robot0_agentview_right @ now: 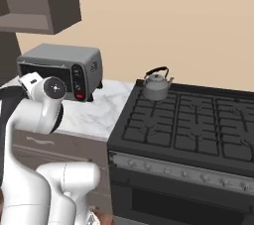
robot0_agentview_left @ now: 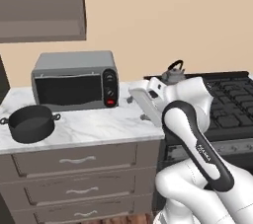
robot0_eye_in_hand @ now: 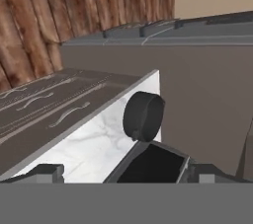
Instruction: Pick the kettle from the cabinet and place it on a stove burner. Then pick the pot from the counter and place it on another stove burner. Finally, turn both burners on.
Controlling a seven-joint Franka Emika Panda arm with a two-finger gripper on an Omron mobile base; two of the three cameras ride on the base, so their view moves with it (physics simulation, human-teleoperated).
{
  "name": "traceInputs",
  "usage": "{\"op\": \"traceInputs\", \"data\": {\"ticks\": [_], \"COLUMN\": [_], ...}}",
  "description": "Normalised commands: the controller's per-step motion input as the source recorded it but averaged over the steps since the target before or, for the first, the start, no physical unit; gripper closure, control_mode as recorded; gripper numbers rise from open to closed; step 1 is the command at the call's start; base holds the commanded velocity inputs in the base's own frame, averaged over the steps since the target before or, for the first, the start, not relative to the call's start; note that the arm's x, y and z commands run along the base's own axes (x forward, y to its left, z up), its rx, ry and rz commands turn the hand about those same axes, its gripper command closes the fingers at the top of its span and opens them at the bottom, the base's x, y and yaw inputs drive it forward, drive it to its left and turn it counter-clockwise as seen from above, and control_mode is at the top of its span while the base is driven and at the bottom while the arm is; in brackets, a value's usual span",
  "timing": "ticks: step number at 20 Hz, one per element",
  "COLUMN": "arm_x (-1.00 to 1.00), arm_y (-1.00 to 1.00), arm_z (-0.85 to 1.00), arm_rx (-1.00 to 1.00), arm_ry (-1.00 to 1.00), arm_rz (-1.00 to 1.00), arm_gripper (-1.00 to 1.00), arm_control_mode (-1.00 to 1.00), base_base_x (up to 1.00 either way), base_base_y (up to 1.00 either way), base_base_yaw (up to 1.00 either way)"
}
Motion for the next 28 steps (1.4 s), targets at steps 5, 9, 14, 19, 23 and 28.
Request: {"op": "traceInputs", "data": {"ticks": [5, 9, 14, 19, 23, 28], "arm_x": [0.0, 0.0, 0.0, 0.0, 0.0, 0.0], "arm_y": [0.0, 0.0, 0.0, 0.0, 0.0, 0.0], "arm_z": [0.0, 0.0, 0.0, 0.0, 0.0, 0.0], "arm_rx": [0.0, 0.0, 0.0, 0.0, 0.0, 0.0], "arm_ry": [0.0, 0.0, 0.0, 0.0, 0.0, 0.0], "arm_rz": [0.0, 0.0, 0.0, 0.0, 0.0, 0.0], "arm_gripper": [-1.0, -1.0, -1.0, -1.0, -1.0, -1.0], "arm_control_mode": [1.0, 1.0, 1.0, 1.0, 1.0, 1.0], "base_base_x": [-0.03, 0.0, 0.0, 0.0, 0.07, 0.14], "base_base_y": [0.57, 0.55, 0.56, 0.48, 0.24, 0.22], "base_base_yaw": [0.0, 0.0, 0.0, 0.0, 0.0, 0.0]}}
